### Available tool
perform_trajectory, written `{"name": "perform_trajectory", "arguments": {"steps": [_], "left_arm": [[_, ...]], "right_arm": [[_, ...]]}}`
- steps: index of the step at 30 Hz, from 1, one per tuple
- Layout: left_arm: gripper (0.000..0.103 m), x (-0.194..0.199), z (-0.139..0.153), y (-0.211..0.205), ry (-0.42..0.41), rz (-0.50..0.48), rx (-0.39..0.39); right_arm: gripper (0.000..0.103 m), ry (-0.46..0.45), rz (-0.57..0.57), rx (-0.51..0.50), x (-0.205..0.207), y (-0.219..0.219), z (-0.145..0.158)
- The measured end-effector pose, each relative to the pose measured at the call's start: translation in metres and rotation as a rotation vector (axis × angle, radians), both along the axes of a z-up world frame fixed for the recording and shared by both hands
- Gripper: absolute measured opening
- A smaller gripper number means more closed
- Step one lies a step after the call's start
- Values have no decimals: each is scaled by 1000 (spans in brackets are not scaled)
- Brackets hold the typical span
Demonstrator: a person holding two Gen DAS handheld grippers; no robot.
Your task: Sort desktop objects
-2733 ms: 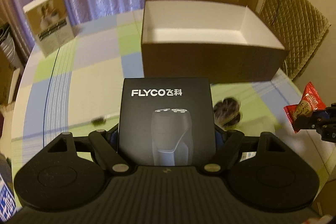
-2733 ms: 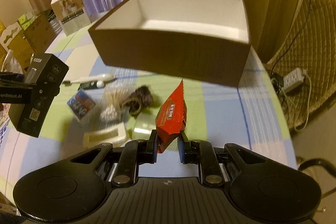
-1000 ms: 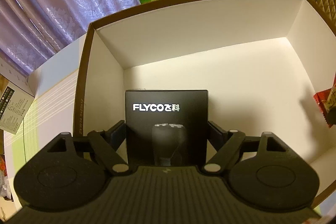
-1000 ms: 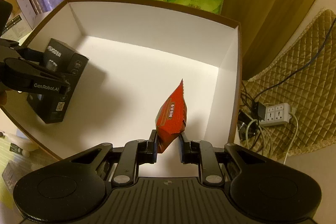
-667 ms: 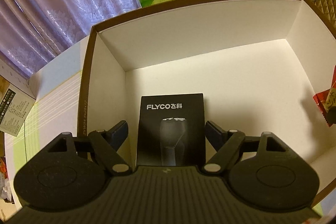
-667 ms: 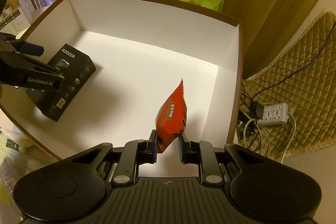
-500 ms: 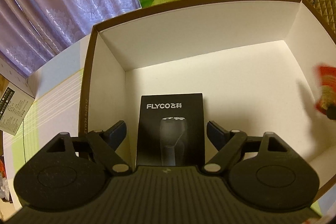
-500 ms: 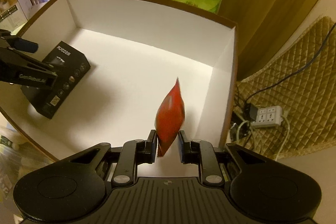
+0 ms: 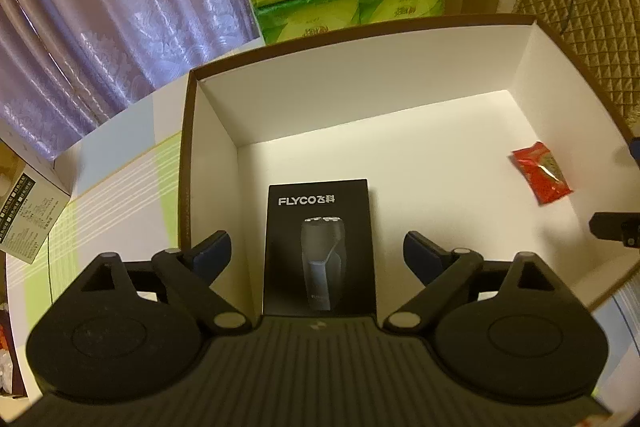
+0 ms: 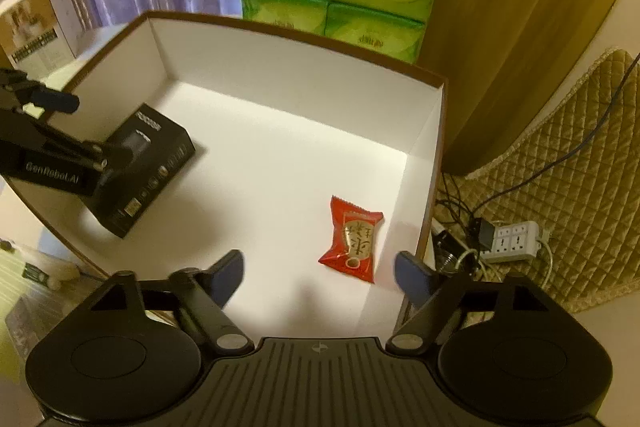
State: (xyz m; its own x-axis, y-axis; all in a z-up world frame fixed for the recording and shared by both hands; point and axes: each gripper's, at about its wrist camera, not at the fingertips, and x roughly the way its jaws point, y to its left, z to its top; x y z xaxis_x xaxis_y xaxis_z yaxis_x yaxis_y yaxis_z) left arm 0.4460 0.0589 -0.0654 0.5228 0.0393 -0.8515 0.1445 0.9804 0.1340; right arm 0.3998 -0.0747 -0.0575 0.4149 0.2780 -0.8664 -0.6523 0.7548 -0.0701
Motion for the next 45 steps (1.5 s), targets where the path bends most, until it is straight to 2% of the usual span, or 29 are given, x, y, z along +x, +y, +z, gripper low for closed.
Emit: {"name": "perform_trajectory", "arguments": {"steps": [4, 8, 17, 24, 32, 37, 42, 45], "left_arm": [[97, -10, 11, 2, -17, -1, -18], [97, -22, 23, 4, -37, 6, -38], [99, -57, 56, 7, -97, 10, -56], [102, -100, 80, 13, -152, 27, -67], [102, -155, 91, 25, -213, 42, -74], [102, -192, 95, 33, -270, 39, -100], [99, -218, 93, 37, -267, 86, -53], [99, -232, 96, 40, -273, 107, -81]], "right_arm": [[96, -3, -5, 34, -6, -3, 8], [101, -9, -16, 64, -12, -7, 18], [101, -22, -56, 110, -32, -21, 37], [101, -37, -77, 163, -61, -37, 53], [101, -72, -87, 207, -105, -49, 65], [101, -54, -75, 228, -133, -56, 65], [101, -25, -65, 246, -156, -61, 62], [101, -14, -63, 260, -168, -64, 59]]}}
